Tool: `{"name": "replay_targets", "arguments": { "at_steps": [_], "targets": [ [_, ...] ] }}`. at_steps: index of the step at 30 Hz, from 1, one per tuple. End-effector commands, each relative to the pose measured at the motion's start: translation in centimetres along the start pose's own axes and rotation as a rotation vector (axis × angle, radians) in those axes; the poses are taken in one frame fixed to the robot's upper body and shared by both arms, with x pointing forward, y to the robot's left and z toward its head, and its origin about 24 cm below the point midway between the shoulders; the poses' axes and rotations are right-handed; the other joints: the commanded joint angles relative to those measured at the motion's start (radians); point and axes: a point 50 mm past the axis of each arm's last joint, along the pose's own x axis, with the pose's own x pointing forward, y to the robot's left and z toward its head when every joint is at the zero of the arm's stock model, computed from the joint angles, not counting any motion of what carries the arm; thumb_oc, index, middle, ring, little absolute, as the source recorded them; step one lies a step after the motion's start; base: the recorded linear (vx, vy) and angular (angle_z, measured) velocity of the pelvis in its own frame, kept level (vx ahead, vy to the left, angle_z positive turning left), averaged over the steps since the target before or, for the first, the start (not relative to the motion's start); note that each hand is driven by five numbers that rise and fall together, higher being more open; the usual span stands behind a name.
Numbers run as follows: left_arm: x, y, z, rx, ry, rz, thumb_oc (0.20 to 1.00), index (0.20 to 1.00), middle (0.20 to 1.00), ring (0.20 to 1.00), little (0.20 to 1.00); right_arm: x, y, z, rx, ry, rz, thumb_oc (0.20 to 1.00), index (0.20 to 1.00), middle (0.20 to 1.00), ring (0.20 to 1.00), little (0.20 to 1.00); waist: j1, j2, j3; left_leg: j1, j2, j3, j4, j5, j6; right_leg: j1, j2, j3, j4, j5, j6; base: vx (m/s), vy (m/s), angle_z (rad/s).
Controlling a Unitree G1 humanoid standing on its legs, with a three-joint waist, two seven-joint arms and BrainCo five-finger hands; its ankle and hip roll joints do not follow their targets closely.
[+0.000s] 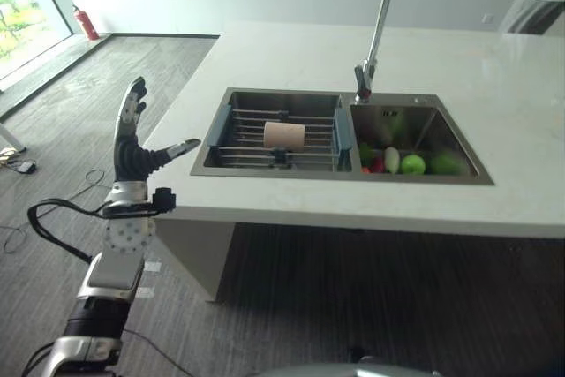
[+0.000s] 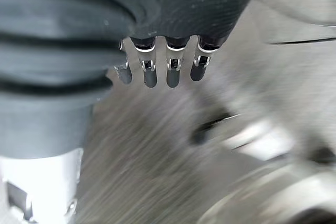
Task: Place the dishes in the dishwasher.
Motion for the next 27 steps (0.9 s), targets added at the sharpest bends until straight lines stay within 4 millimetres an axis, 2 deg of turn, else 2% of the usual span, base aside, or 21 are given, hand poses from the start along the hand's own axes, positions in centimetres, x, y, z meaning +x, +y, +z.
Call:
{"name": "replay_targets", "arguments": {
  "at_steps": [1,2,3,5,6,9,11,14,19,22,25,27],
  "targets": [
    [2.9,0.8,3.6,-0.017,-0.202,0.04,1.0,1.0,1.0,1.0,1.0,0.3,0.7,1.0,0.005,-0.033,-0.004,1.0,1.0,1.0,1.0,1.0,-0.002,-0.001,0.031,-0.08,-0.096,-0.024,0.18,0.045,0.031,-0.007,-0.036,0.092,0.076,-0.039,0.079,0.21,-0.099,0.16],
    [2.8,1.0,3.8,-0.017,-0.212,0.009,1.0,1.0,1.0,1.0,1.0,0.4,0.1,2.5,0.013,-0.075,-0.013,1.0,1.0,1.0,1.0,1.0,0.029,0.009,0.044,-0.131,-0.077,-0.071,0.093,0.071,0.016,0.018,-0.017,0.096,0.051,-0.049,0.072,0.21,0.039,-0.13],
    [2.8,1.0,4.0,-0.012,-0.218,0.007,1.0,1.0,1.0,1.0,1.0,0.4,0.0,3.0,0.017,-0.086,-0.014,1.0,1.0,1.0,1.0,1.0,0.04,0.02,0.052,-0.146,-0.057,-0.086,0.036,0.117,-0.005,0.034,-0.011,0.104,0.04,-0.059,0.074,0.19,0.236,-0.33],
    [3.3,0.9,3.8,-0.032,-0.212,0.01,1.0,1.0,1.0,1.0,1.0,0.5,-0.1,4.3,0.052,-0.118,-0.02,1.0,1.0,1.0,1.0,1.0,0.038,0.04,0.051,-0.13,-0.021,-0.054,-0.118,0.169,-0.034,0.06,-0.041,0.054,-0.001,-0.063,0.091,0.11,0.326,-0.27],
    [3.2,0.8,3.6,-0.036,-0.211,0.013,1.0,1.0,1.0,1.0,1.0,0.5,-0.1,4.2,0.062,-0.114,-0.019,1.0,1.0,1.0,1.0,1.0,0.034,0.046,0.047,-0.109,-0.019,-0.047,-0.158,0.182,-0.038,0.062,-0.05,0.038,-0.011,-0.055,0.097,0.1,0.288,-0.29],
    [2.9,0.8,3.3,-0.011,-0.199,0.028,1.0,1.0,1.0,1.0,1.0,0.5,0.2,2.9,0.018,-0.064,-0.014,1.0,1.0,1.0,1.0,1.0,0.019,0.057,0.026,-0.072,-0.021,-0.042,-0.185,0.155,-0.037,0.066,-0.077,0.013,-0.049,-0.033,0.116,0.08,0.137,-0.28],
    [2.6,1.1,2.9,-0.003,-0.165,0.032,1.0,1.0,1.0,1.0,1.0,0.3,-0.4,0.9,-0.003,-0.008,-0.041,1.0,1.0,1.0,1.0,1.0,0.016,0.057,0.009,-0.054,-0.026,-0.028,-0.185,0.136,-0.031,0.067,-0.082,0.026,-0.055,-0.033,0.124,0.15,0.059,-0.18],
    [2.5,1.0,2.8,0.014,-0.153,0.013,1.0,1.0,1.0,1.0,1.0,0.0,-1.2,0.0,-0.006,0.008,-0.066,1.0,1.0,1.0,1.0,1.0,0.013,0.053,0.001,-0.041,-0.025,-0.008,-0.185,0.125,-0.02,0.068,-0.087,0.029,-0.055,-0.029,0.13,0.1,0.012,0.0],
    [2.4,1.5,2.6,0.035,-0.121,-0.026,1.0,1.0,1.0,1.0,1.0,-0.2,-2.0,-0.1,-0.011,0.01,-0.071,1.0,1.0,1.0,1.0,1.0,0.021,0.048,-0.009,-0.032,-0.021,0.018,-0.185,0.112,-0.013,0.068,-0.101,0.014,-0.06,-0.022,0.142,0.07,-0.003,-0.1],
    [2.3,1.1,1.9,0.057,-0.058,-0.144,1.0,1.0,1.0,1.0,1.0,0.0,-1.5,0.1,-0.028,0.006,-0.042,1.0,1.0,1.0,1.0,1.0,0.029,0.048,-0.014,-0.03,-0.02,0.023,-0.185,0.11,-0.011,0.068,-0.104,0.008,-0.061,-0.021,0.146,0.04,0.0,-0.03],
    [2.4,0.3,0.7,0.175,0.052,-0.363,1.0,1.0,1.0,1.0,1.0,0.1,-1.1,0.8,-0.071,0.003,-0.014,1.0,1.0,1.0,1.0,1.0,0.029,0.055,-0.017,-0.028,-0.02,0.026,-0.185,0.11,-0.009,0.07,-0.103,0.007,-0.061,-0.021,0.149,0.02,0.012,0.0],
    [3.0,0.6,0.1,0.229,0.115,-0.427,1.0,1.0,1.0,1.0,1.0,0.2,-1.1,1.1,-0.11,0.007,-0.005,1.0,1.0,1.0,1.0,1.0,0.027,0.061,-0.019,-0.025,-0.02,0.029,-0.185,0.109,-0.007,0.071,-0.103,0.007,-0.061,-0.022,0.151,0.05,0.031,-0.01]
  ]
}}
